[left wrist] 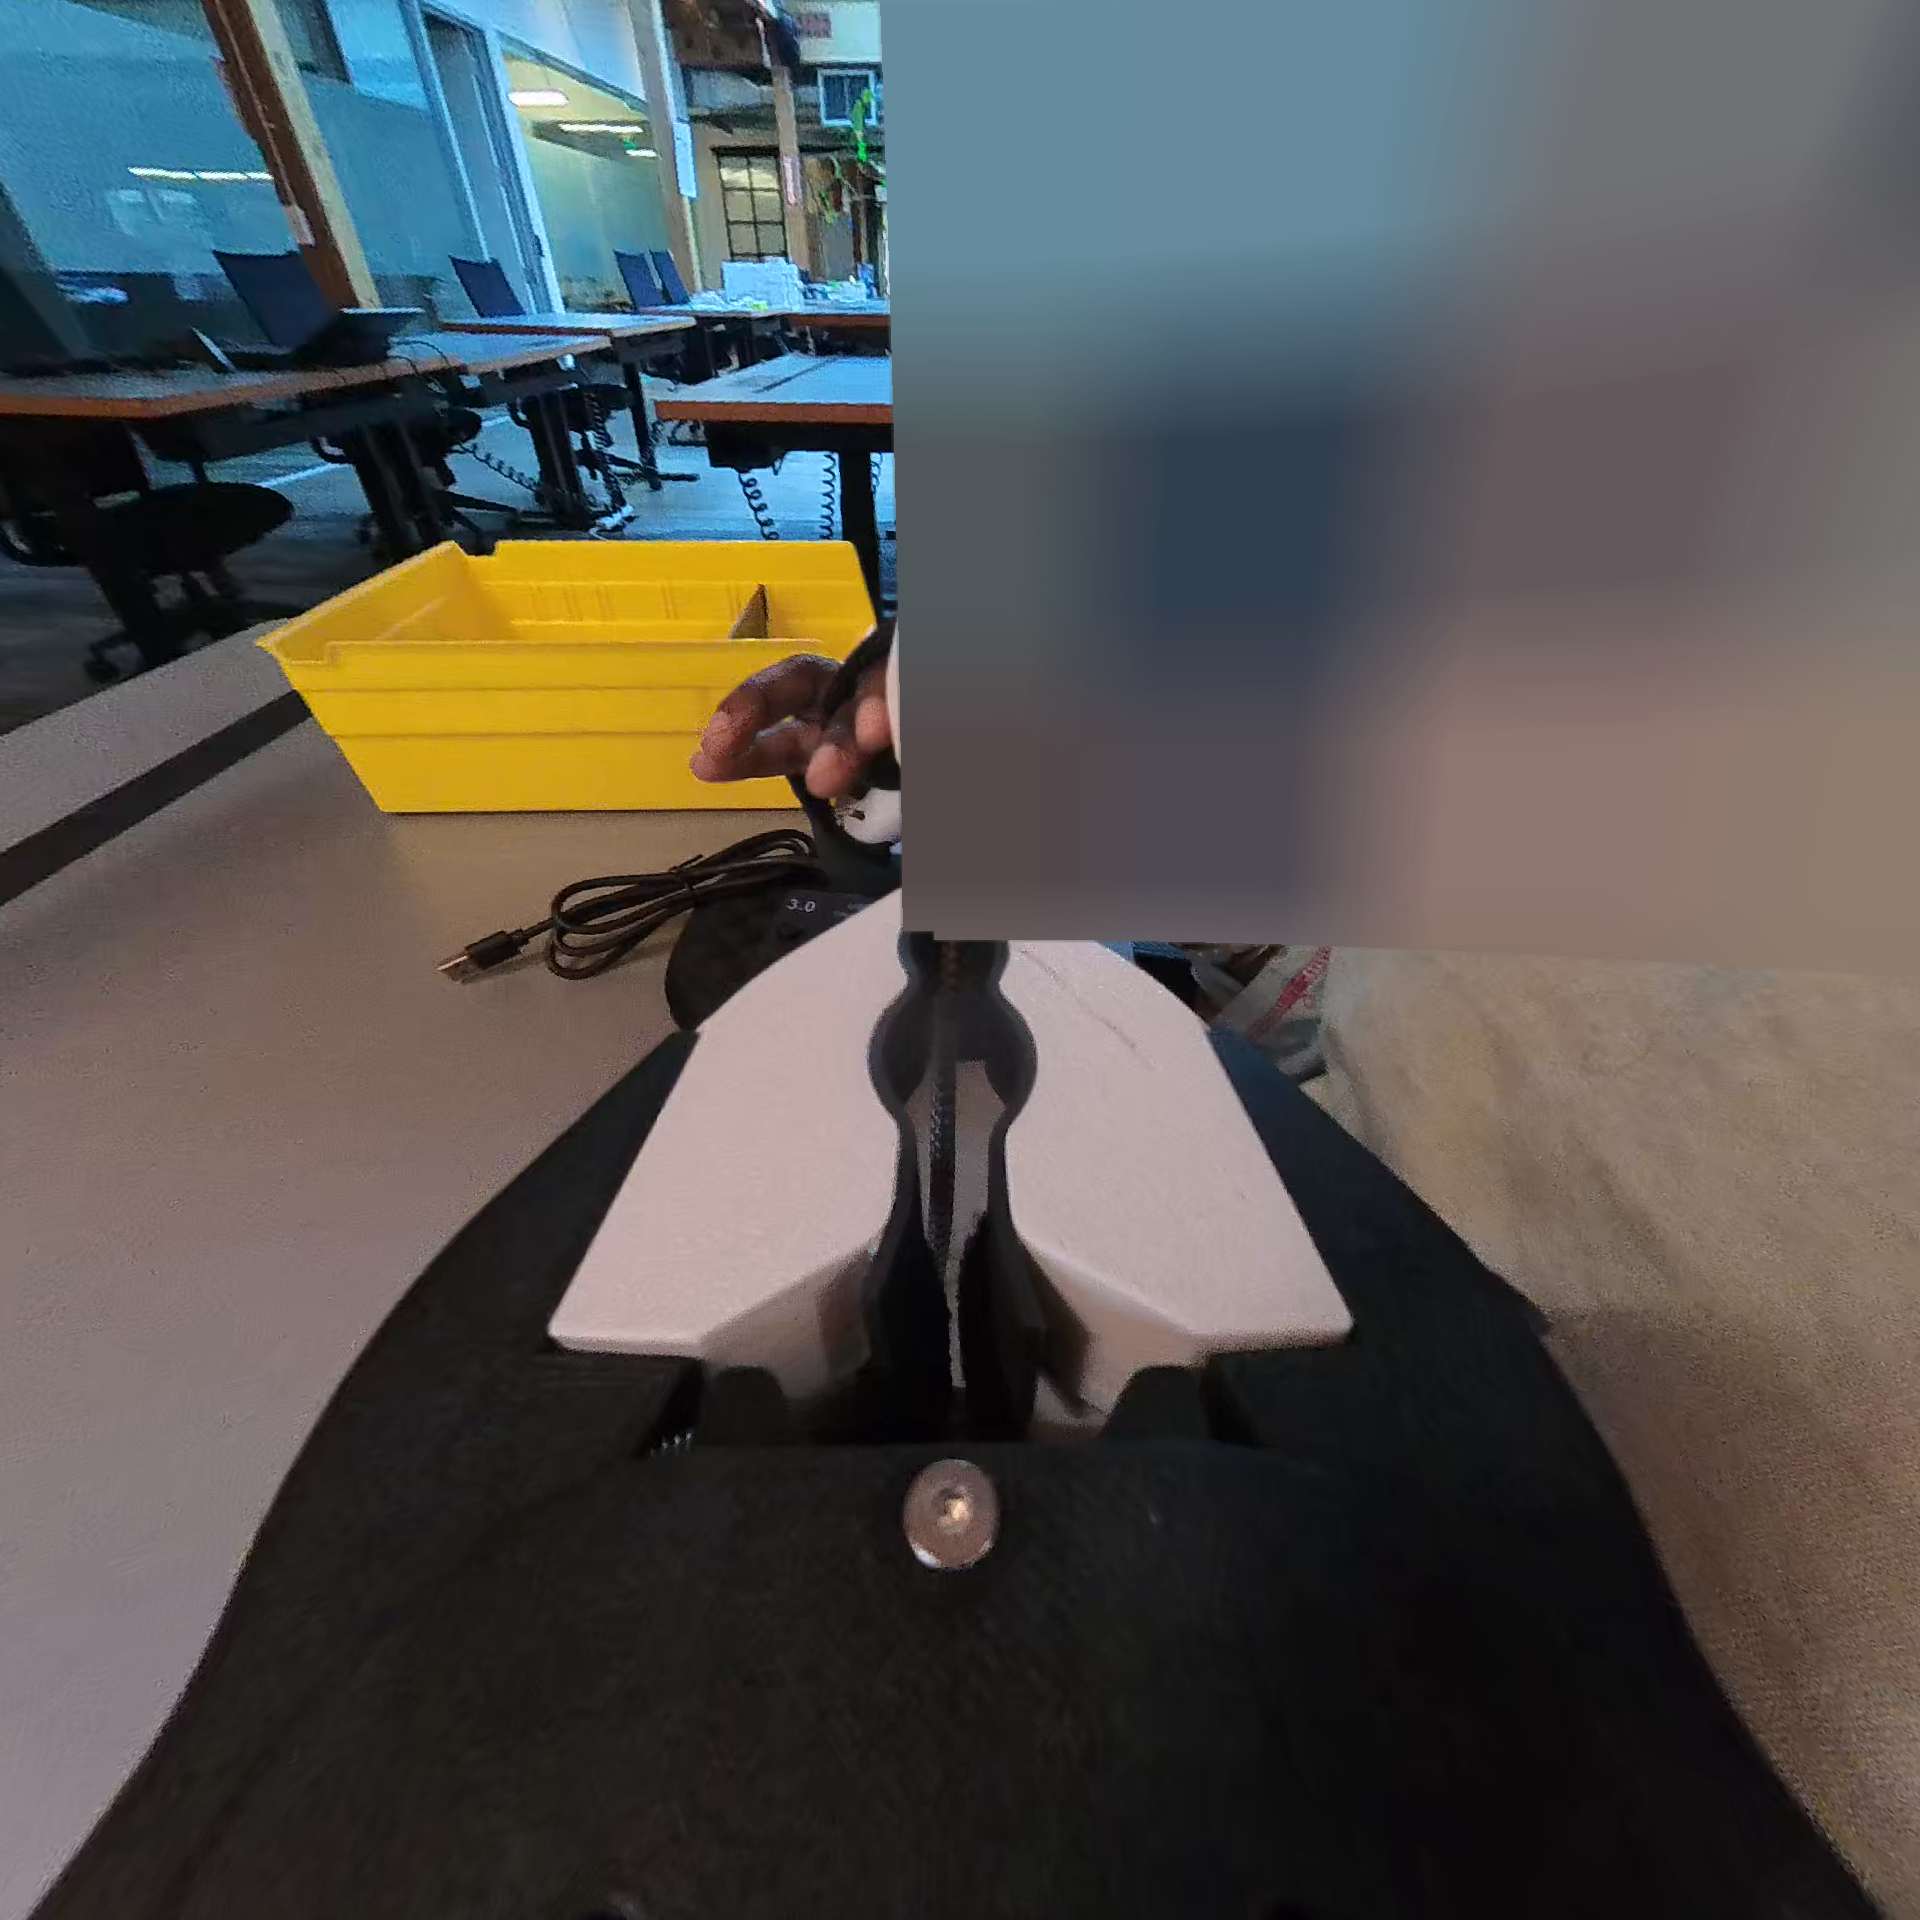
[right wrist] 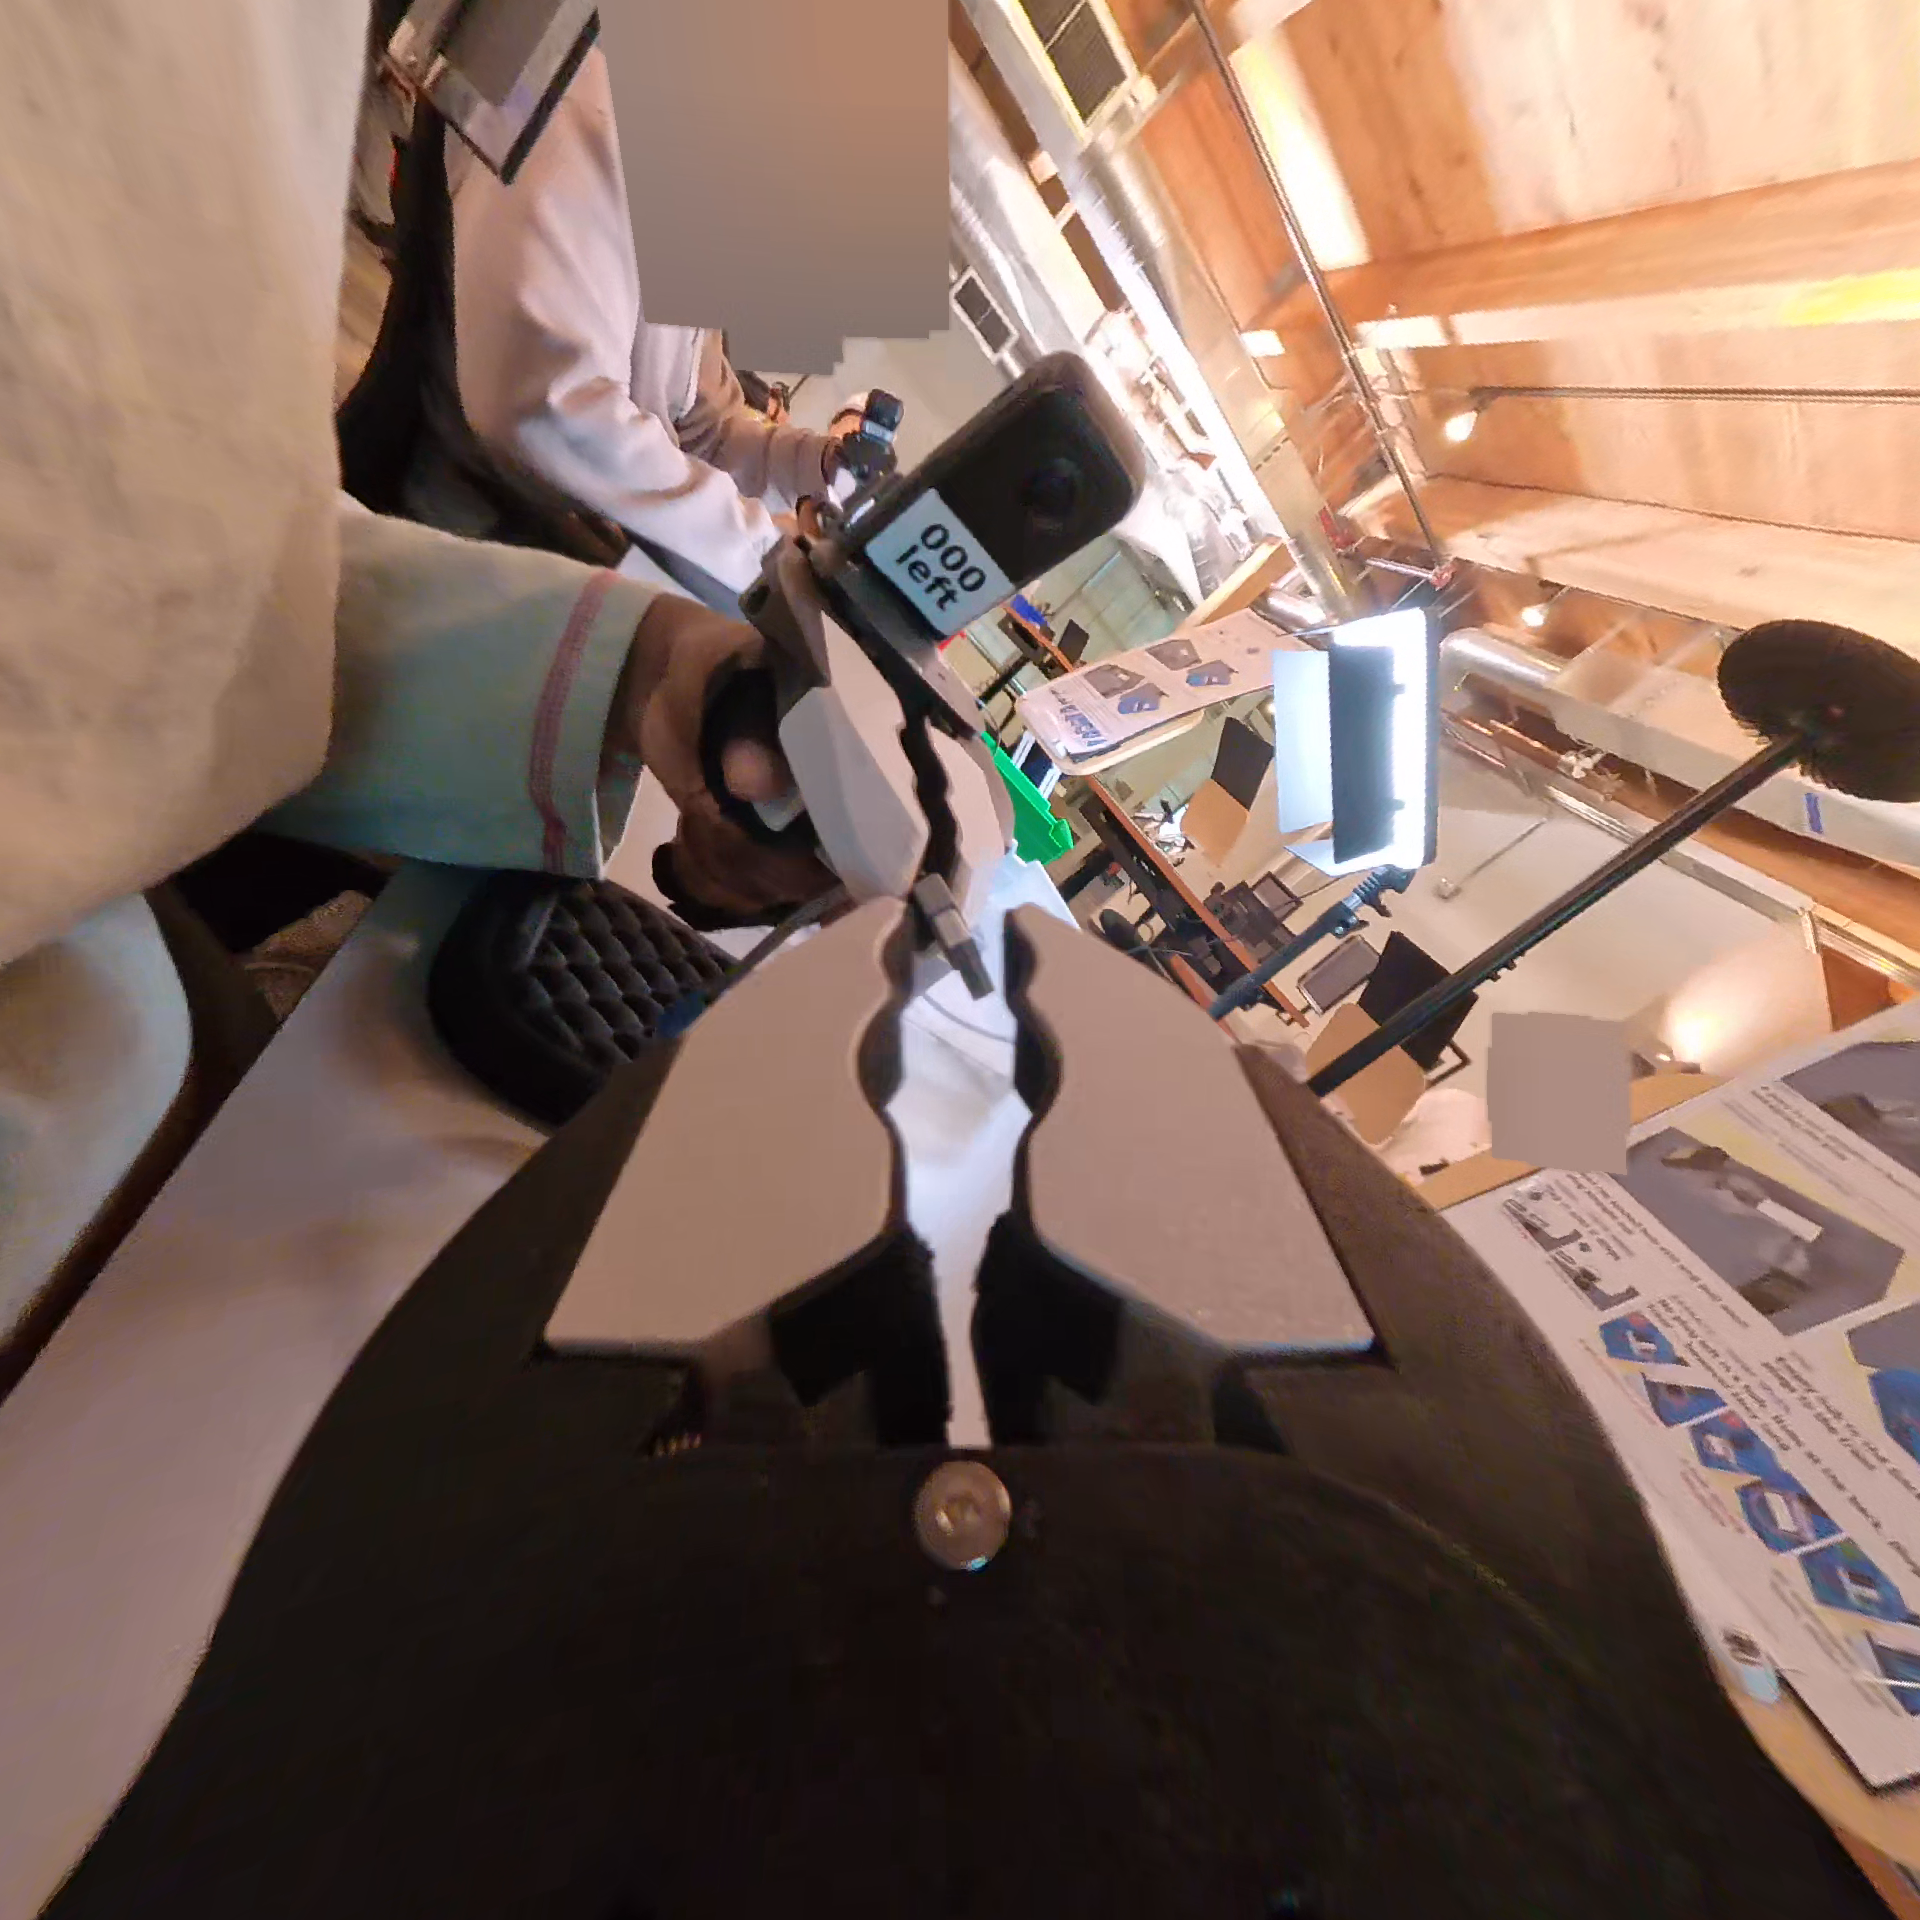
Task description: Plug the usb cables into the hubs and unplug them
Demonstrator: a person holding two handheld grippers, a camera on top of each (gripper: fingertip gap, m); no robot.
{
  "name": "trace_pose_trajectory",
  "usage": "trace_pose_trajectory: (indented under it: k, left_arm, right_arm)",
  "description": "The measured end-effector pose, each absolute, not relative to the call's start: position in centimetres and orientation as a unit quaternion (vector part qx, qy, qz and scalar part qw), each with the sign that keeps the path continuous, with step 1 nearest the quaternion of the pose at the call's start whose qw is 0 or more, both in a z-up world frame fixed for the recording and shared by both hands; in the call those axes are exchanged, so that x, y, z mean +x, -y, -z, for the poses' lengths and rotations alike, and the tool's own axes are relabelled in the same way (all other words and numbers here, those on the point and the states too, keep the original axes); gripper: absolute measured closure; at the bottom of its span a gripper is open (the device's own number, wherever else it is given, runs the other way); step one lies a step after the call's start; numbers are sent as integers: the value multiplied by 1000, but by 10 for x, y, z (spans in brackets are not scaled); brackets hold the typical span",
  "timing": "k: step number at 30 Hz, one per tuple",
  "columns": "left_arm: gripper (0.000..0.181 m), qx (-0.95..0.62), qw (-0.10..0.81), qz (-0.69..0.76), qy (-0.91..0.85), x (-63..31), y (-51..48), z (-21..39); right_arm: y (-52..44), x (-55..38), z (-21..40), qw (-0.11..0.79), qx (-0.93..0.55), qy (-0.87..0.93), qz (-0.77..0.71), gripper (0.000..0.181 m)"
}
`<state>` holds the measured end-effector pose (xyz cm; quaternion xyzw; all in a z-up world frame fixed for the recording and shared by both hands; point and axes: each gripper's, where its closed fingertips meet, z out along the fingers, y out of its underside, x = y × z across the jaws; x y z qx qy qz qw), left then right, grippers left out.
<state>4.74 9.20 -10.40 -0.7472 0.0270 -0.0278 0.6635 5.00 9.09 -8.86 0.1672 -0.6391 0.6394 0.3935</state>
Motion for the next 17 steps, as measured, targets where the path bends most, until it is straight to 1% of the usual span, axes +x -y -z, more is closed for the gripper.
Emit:
trace_pose_trajectory:
  k: [2,4,5,6,7,8,10,11,13,15,16,17]
  left_arm:
    - [175,-749,661,31,-27,48,-92,105]
    - [173,-749,662,12,-18,42,-91,105]
    - [162,-742,670,-24,-4,33,-90,101]
    - [146,-724,685,-78,10,21,-88,91]
    - [136,-693,707,-141,16,13,-83,75]
    - [133,-652,731,-201,8,11,-76,57]
    - [136,-575,770,-271,-47,31,-66,28]
    - [140,-563,780,-264,-76,45,-68,24]
    - [141,-598,776,-148,-137,79,-88,39]
    - [140,-640,747,1,-179,108,-109,71]
    - [140,-651,736,23,-186,109,-118,85]
    - [140,-651,739,6,-171,99,-127,94]
  right_arm:
    - [-89,50,91,397,172,651,-623,173]
    - [-89,44,95,381,148,676,-614,175]
    - [-90,38,94,377,125,683,-613,175]
    - [-92,31,93,376,100,684,-617,175]
    - [-95,23,91,375,70,681,-624,175]
    - [-98,14,88,369,35,677,-636,175]
    - [-108,-12,83,350,-72,653,-667,175]
    - [-115,-26,80,336,-139,630,-686,175]
    - [-120,-44,67,290,-219,574,-734,176]
    - [-113,-48,46,256,-223,535,-774,176]
    - [-107,-44,34,247,-207,526,-787,176]
    - [-100,-39,22,240,-185,522,-798,176]
